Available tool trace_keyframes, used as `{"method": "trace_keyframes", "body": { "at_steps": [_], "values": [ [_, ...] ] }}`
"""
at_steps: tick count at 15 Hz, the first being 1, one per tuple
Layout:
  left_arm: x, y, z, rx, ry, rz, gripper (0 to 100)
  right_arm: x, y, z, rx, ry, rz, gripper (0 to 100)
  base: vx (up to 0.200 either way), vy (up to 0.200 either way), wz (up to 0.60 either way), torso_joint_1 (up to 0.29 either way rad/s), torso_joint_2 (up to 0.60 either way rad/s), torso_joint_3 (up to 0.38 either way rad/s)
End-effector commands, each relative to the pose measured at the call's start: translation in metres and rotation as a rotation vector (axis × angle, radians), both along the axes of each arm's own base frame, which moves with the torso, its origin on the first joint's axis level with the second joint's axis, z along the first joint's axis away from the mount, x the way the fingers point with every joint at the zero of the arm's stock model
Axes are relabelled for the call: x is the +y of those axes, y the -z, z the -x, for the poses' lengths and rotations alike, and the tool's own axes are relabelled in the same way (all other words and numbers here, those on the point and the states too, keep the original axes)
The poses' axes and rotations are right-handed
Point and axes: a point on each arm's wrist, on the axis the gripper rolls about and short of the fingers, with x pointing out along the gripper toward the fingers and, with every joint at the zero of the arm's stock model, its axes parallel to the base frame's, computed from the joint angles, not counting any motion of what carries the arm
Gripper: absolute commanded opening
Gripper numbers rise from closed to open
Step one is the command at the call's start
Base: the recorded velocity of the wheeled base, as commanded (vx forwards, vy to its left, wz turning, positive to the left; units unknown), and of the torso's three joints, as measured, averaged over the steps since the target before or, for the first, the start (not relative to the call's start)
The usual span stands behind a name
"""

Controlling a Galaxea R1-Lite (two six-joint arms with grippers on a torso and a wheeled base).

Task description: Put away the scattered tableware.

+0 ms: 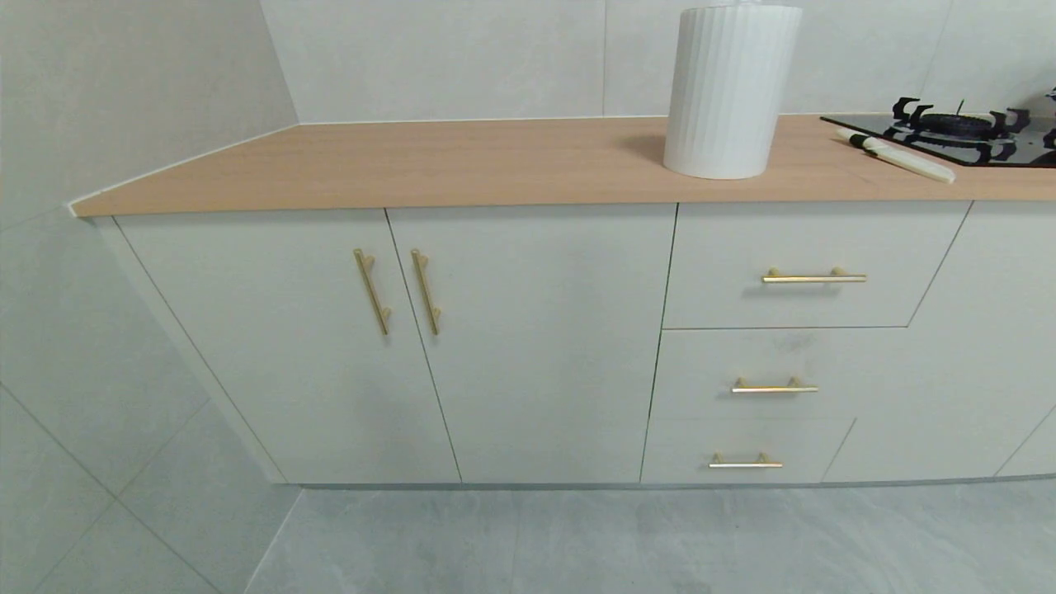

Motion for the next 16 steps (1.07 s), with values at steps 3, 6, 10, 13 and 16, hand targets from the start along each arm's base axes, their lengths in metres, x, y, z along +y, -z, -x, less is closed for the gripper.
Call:
{"method": "trace_keyframes", "body": {
  "at_steps": [3, 6, 10, 13, 16],
  "values": [
    [0.0000, 0.0001, -0.0001, 0.002, 0.000, -0.001, 100, 0.0000, -0.0001, -0.0002, 0.003, 0.000, 0.001, 100, 0.200, 0.000, 0.00, 0.007, 0.00, -0.001],
    [0.0000, -0.0004, 0.0000, 0.000, 0.000, 0.001, 100, 0.0000, -0.0001, -0.0002, 0.003, 0.000, 0.001, 100, 0.200, 0.000, 0.00, 0.005, 0.00, -0.001],
    [0.0000, 0.0001, -0.0001, 0.002, 0.000, 0.001, 100, 0.0000, -0.0001, -0.0002, 0.003, 0.000, -0.001, 100, 0.200, 0.000, 0.00, 0.004, 0.00, 0.002],
    [0.0000, -0.0004, 0.0000, 0.000, 0.000, 0.001, 100, 0.0000, -0.0001, -0.0002, 0.003, 0.000, -0.001, 100, 0.200, 0.000, 0.00, 0.001, 0.00, 0.001],
    [0.0000, -0.0004, 0.0000, 0.000, 0.000, 0.001, 100, 0.0000, -0.0001, -0.0002, 0.003, 0.000, -0.001, 100, 0.200, 0.000, 0.00, 0.005, 0.00, 0.004]
  ]
}}
